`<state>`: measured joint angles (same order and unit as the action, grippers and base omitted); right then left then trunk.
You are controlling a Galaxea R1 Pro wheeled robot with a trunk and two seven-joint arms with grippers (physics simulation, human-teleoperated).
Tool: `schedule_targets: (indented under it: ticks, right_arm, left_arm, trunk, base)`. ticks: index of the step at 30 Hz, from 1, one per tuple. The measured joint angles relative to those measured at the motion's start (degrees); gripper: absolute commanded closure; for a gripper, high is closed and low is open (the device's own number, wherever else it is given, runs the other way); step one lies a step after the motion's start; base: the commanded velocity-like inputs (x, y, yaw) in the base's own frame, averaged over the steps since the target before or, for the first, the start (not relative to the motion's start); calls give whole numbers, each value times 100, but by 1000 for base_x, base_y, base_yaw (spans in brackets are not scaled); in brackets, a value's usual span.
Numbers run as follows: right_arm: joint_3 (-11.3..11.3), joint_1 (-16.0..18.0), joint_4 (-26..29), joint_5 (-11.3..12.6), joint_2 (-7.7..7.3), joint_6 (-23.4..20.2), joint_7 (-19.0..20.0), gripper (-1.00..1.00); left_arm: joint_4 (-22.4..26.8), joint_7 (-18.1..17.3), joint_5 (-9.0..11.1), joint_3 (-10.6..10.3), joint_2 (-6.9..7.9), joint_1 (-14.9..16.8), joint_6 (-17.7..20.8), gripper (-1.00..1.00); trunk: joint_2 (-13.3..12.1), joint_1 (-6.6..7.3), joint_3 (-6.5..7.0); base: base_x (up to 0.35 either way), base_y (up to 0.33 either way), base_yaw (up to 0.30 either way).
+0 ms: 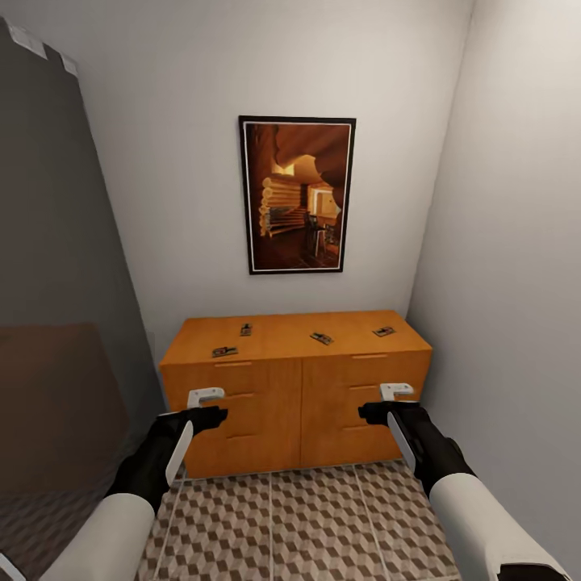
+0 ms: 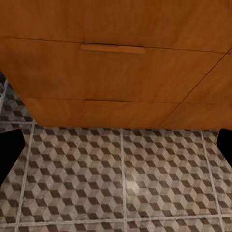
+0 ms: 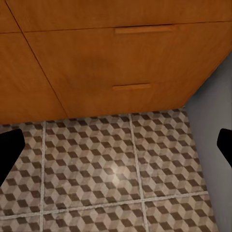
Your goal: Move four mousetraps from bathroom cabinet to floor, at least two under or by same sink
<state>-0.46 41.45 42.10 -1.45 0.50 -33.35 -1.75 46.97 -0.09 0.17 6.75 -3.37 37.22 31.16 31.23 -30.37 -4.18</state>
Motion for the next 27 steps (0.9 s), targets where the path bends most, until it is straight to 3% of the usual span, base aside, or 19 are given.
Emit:
schedule_targets:
  ticks: [11, 20, 27]
  right_arm:
    - [-1, 0, 0, 8, -1, 0, 1, -100]
    - [-2, 0, 0, 7, -2, 0, 1, -100]
    - [-2, -1, 3, 9, -1, -2, 0, -100]
  left_arm:
    - [104, 10, -12, -4, -82, 0, 48, -100]
    - [95, 17, -51, -22, -146, 0, 101, -100]
    - [91, 17, -55, -24, -150, 1, 103, -100]
  trunk:
    - [1, 1, 0]
    - [1, 3, 0]
    - [1, 3, 0]
  base:
    - [37, 0, 10]
    - [273, 0, -5]
    - [323, 0, -174]
